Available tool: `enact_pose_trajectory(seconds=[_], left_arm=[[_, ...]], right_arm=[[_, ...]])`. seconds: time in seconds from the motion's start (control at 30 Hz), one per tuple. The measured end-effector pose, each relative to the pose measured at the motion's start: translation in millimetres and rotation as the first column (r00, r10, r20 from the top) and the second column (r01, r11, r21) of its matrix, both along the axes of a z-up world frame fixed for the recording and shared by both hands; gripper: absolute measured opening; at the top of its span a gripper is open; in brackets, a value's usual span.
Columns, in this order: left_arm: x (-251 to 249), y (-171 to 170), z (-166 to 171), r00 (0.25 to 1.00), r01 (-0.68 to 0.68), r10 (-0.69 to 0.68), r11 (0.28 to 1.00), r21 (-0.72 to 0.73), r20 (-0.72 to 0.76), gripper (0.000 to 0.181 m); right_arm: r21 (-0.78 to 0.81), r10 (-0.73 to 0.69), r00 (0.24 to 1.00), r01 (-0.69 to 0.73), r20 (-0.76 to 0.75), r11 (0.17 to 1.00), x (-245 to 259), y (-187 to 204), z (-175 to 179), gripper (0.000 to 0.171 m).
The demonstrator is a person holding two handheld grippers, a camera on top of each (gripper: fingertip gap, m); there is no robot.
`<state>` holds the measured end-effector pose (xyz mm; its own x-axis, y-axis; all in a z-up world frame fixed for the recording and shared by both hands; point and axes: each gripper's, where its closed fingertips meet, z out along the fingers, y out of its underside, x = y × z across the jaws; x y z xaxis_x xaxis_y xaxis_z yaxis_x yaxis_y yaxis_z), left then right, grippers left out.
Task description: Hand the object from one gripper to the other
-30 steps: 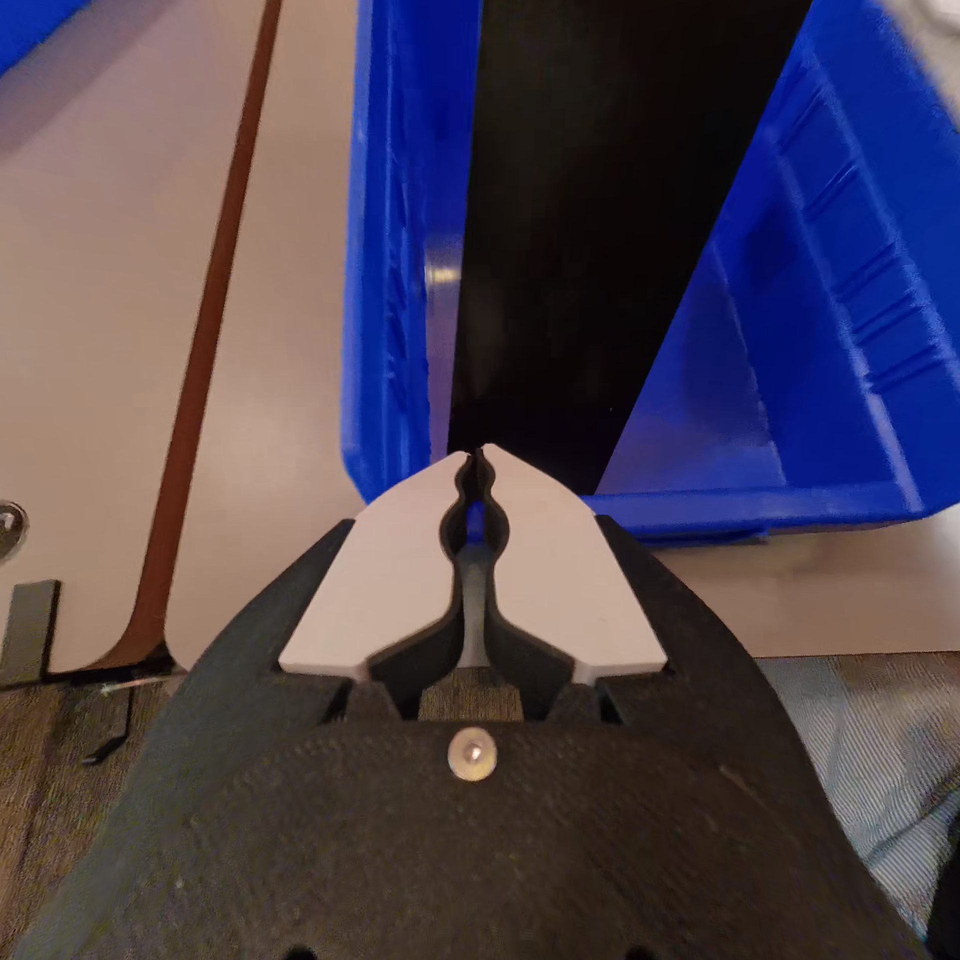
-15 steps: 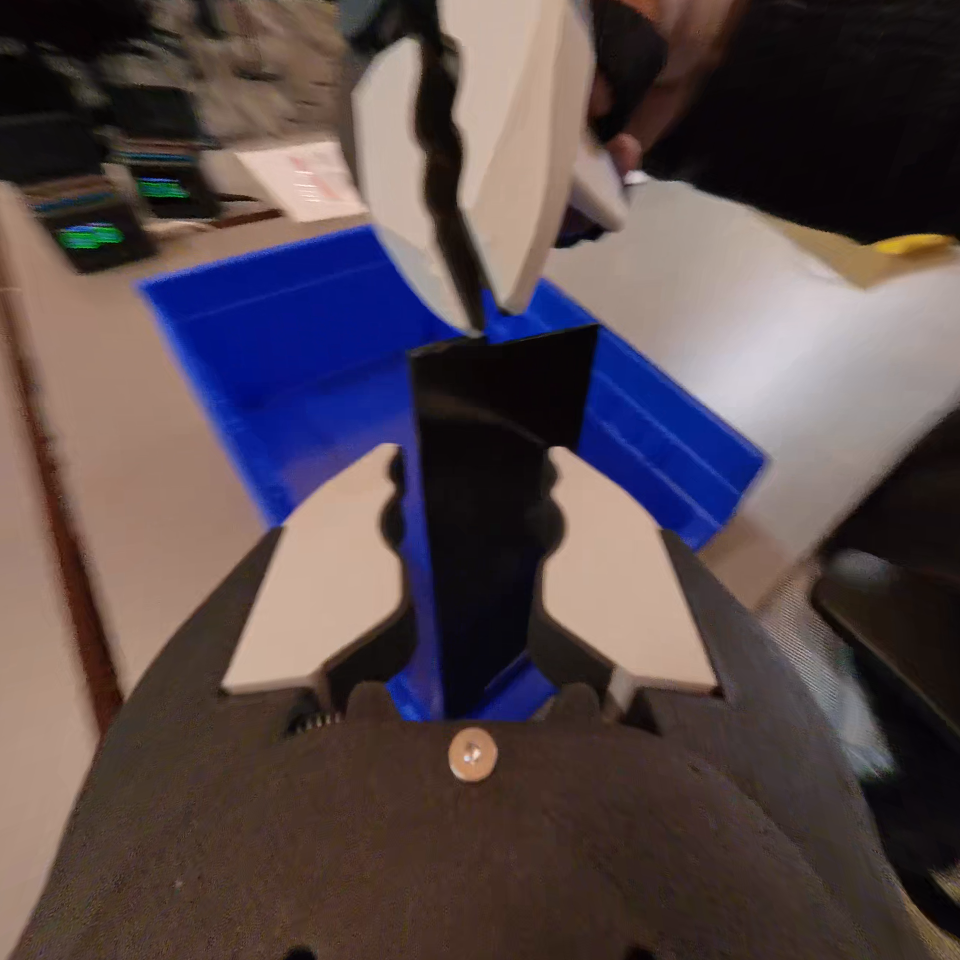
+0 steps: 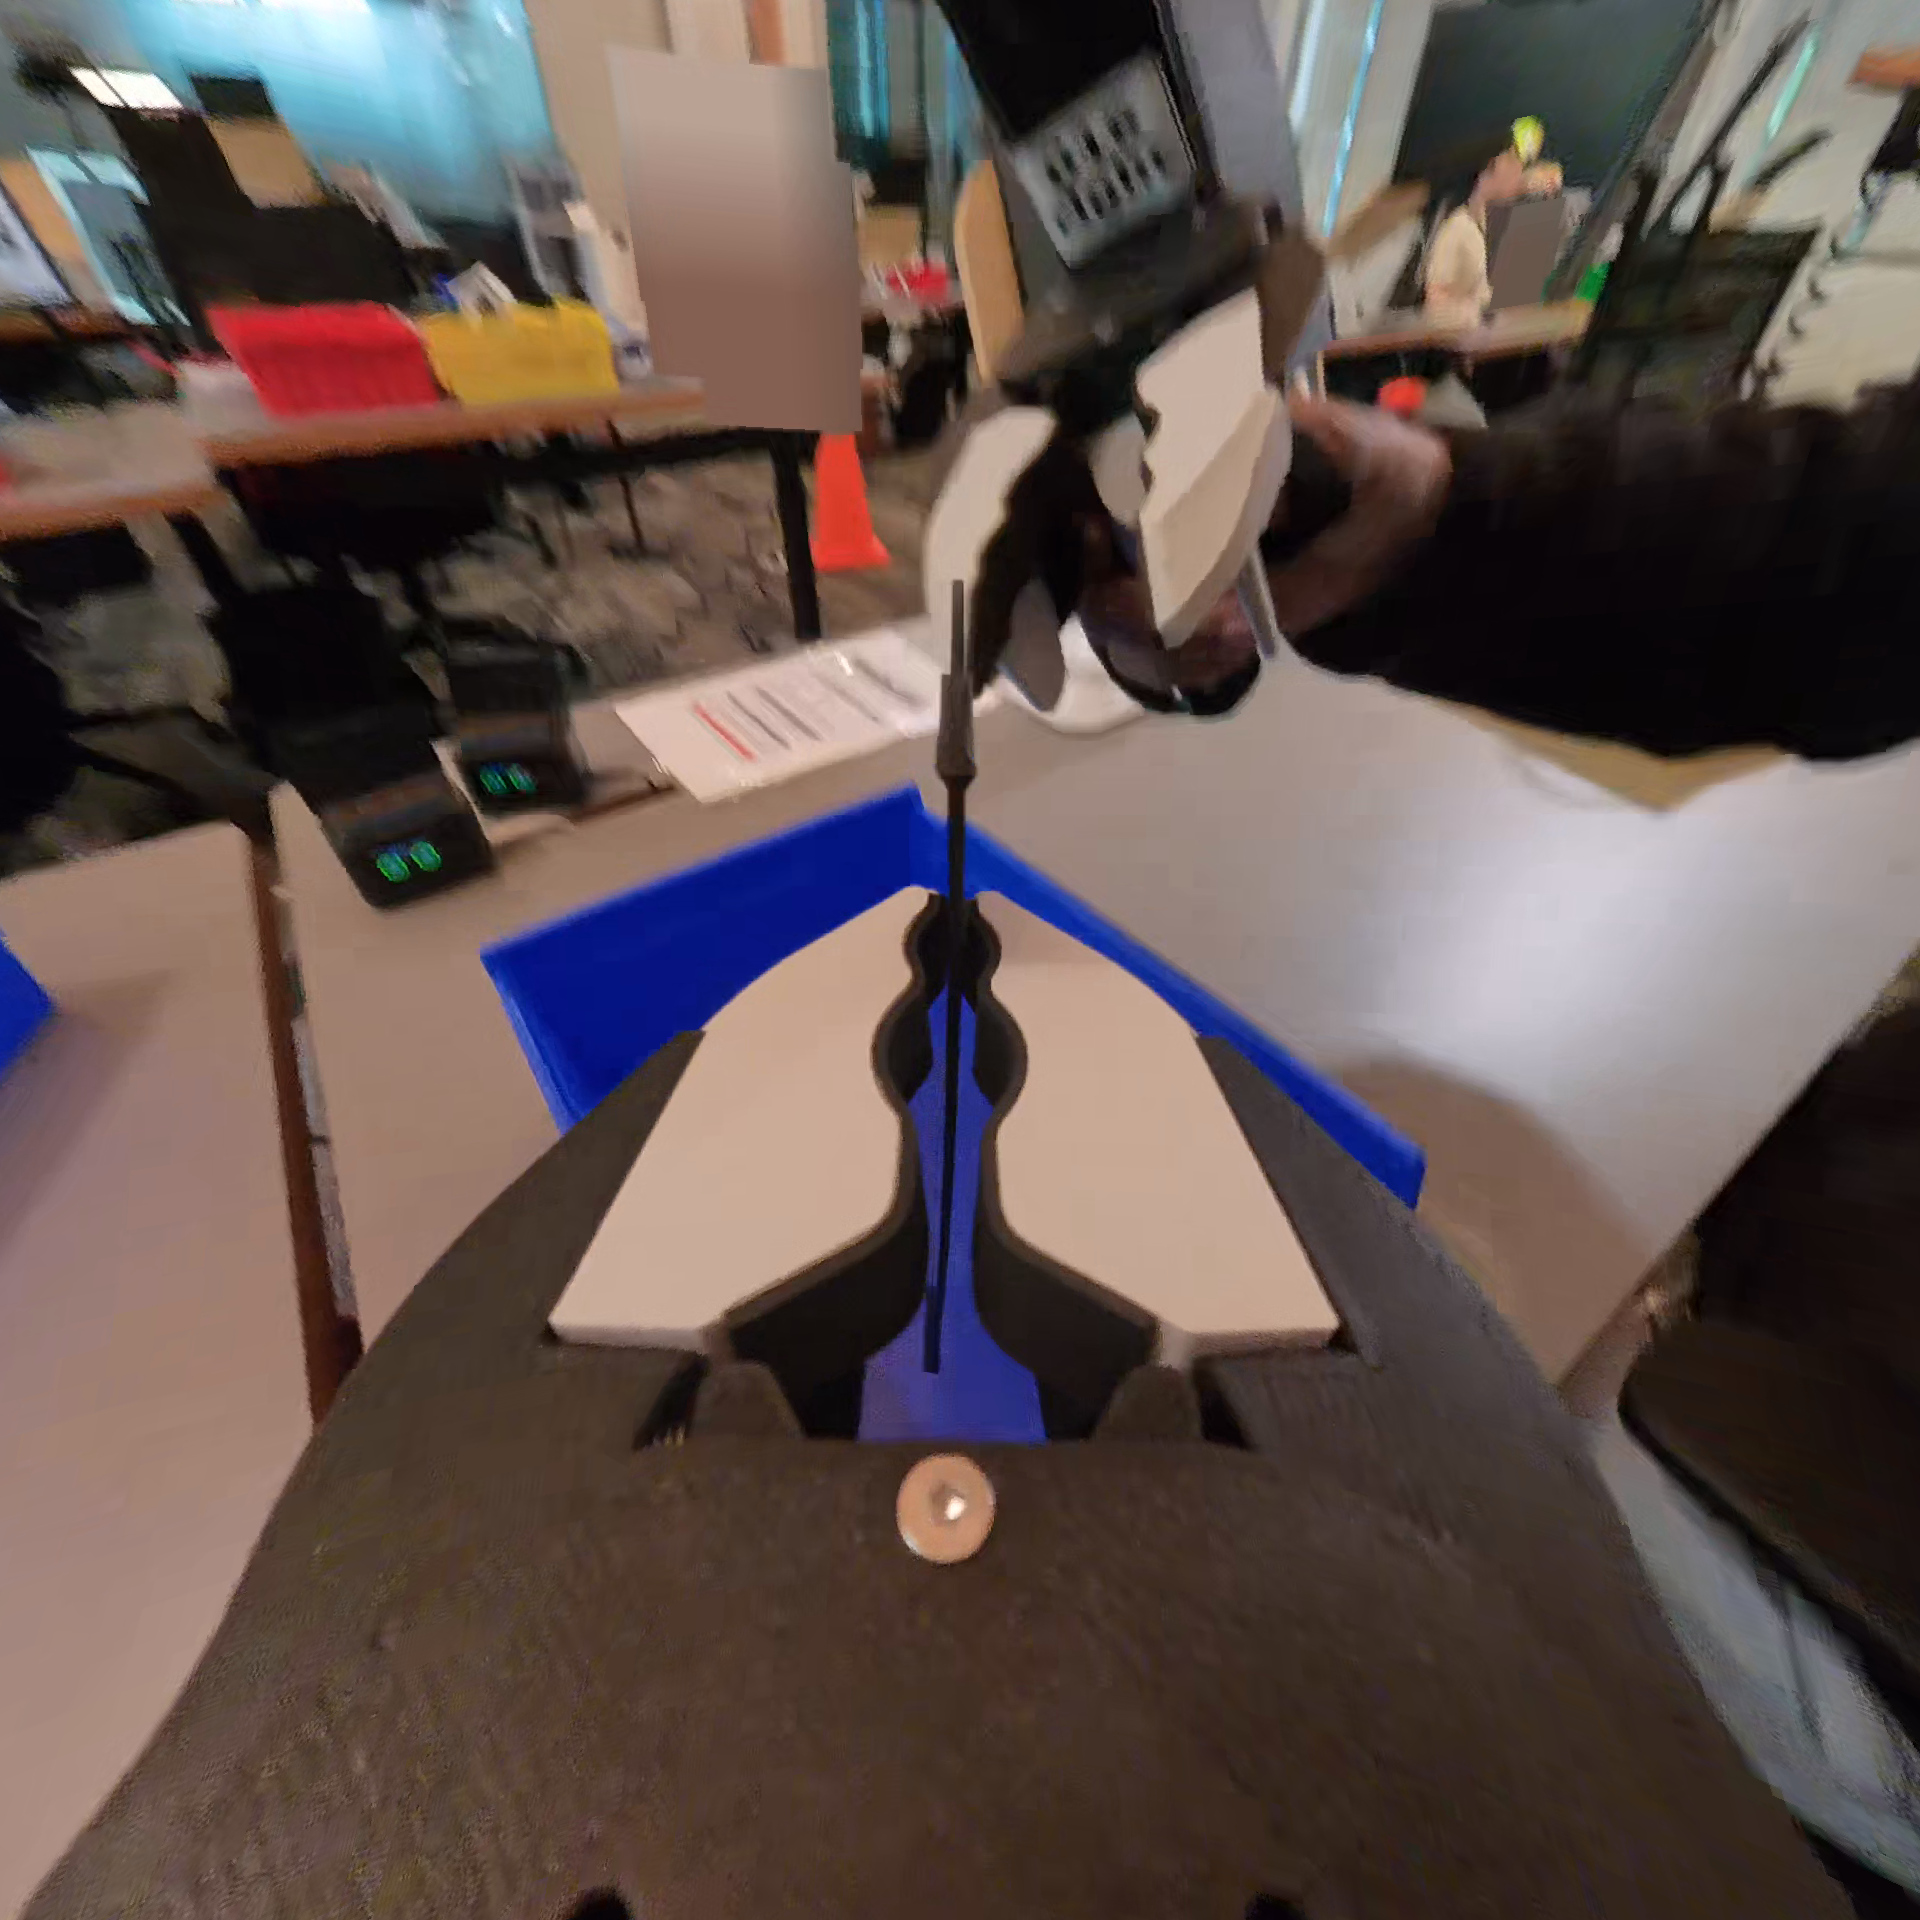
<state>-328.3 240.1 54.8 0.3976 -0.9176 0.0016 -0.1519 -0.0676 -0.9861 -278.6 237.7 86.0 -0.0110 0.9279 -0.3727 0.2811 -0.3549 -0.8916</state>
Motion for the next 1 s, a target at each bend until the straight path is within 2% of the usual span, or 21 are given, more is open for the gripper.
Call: enact_pose_trajectory(seconds=[0.1, 0.2, 0.33, 0.47, 0.57, 0.67, 0.8, 0.9, 1.0], left_arm=[[5, -6, 46, 0.990, -0.062, 0.053, 0.996, 0.060, 0.130, 0.003], [22, -20, 83, 0.968, -0.068, 0.043, 0.993, 0.093, 0.248, 0.003], [77, -51, 108, 0.950, 0.047, -0.077, 0.994, 0.103, 0.302, 0.003], [158, -84, 113, 0.935, 0.203, -0.217, 0.976, 0.080, 0.279, 0.003], [231, -112, 95, 0.919, 0.339, -0.334, 0.941, 0.015, 0.210, 0.002], [301, -143, 54, 0.889, 0.453, -0.440, 0.886, -0.099, 0.126, 0.003], [365, -175, -20, 0.848, 0.526, -0.528, 0.829, -0.191, 0.044, 0.003], [394, -191, -62, 0.821, 0.564, -0.562, 0.768, -0.304, 0.104, 0.002], [413, -209, -85, 0.768, 0.631, -0.615, 0.680, -0.373, 0.179, 0.002]], right_arm=[[0.081, -0.115, 0.988, 0.124, -0.103, 0.989, 48, -11, 27, 0.041], [0.137, -0.236, 0.962, 0.255, -0.138, 0.957, 107, -31, 29, 0.042], [0.168, -0.434, 0.891, 0.452, -0.132, 0.876, 194, -66, -4, 0.043], [0.157, -0.610, 0.780, 0.626, -0.143, 0.764, 274, -113, -47, 0.044], [0.262, -0.731, 0.676, 0.724, -0.087, 0.638, 327, -144, -91, 0.048], [0.333, -0.789, 0.612, 0.757, -0.060, 0.562, 361, -178, -121, 0.056], [0.227, -0.757, 0.627, 0.777, -0.186, 0.588, 373, -216, -132, 0.055], [0.167, -0.757, 0.621, 0.784, -0.203, 0.598, 386, -226, -144, 0.055], [0.016, -0.764, 0.588, 0.795, -0.267, 0.606, 401, -239, -139, 0.055]])
